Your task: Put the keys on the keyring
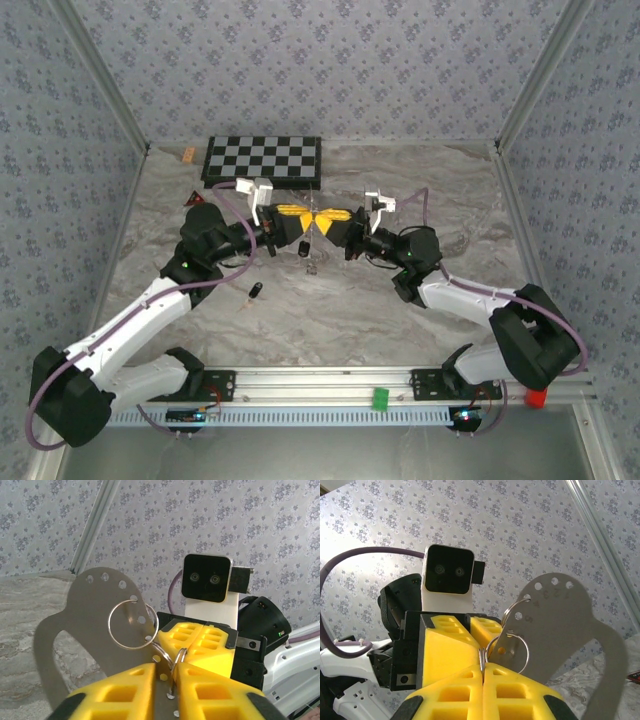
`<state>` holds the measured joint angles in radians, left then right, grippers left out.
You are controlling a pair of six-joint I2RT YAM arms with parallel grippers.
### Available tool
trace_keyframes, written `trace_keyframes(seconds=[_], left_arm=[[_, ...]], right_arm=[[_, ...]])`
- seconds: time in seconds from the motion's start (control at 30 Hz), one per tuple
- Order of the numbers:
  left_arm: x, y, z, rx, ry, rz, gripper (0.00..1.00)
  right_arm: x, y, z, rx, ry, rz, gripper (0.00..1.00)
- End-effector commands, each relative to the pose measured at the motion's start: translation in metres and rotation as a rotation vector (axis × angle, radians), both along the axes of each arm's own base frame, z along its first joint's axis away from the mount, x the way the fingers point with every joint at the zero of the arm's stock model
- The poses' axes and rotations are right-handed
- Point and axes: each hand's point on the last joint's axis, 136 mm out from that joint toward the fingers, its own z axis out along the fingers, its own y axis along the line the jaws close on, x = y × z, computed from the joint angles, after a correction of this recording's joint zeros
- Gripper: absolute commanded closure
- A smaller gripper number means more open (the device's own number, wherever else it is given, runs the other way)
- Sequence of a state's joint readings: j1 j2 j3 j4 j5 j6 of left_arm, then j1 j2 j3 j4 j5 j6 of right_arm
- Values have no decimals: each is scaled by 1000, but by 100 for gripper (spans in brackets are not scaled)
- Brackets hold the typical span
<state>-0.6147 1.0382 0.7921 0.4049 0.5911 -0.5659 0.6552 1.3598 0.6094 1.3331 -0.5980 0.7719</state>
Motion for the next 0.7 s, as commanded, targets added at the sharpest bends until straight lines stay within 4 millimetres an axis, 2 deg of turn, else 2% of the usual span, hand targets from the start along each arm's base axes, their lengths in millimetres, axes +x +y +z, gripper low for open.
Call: trace_keyframes(seconds=[0.0,0.13,0.47,0.57,0.67], left_arm=[[-8,-4,12,-19,-52,-40,86],[-9,-4,11,-16,-57,-44,100],[-17,-4,10,38,-86,-62,100],[-18,-1,11,61,-100,-48,100],[-20,0,12,74,-107,-51,100]], right_arm=[[-5,-1,20,51,-52,15,100],[-5,0,19,48,-49,18,100],[5,1,5,3,3,12,97],[9,1,-3,-27,17,-3,87],[12,-1,-5,-36,21,-9,85]])
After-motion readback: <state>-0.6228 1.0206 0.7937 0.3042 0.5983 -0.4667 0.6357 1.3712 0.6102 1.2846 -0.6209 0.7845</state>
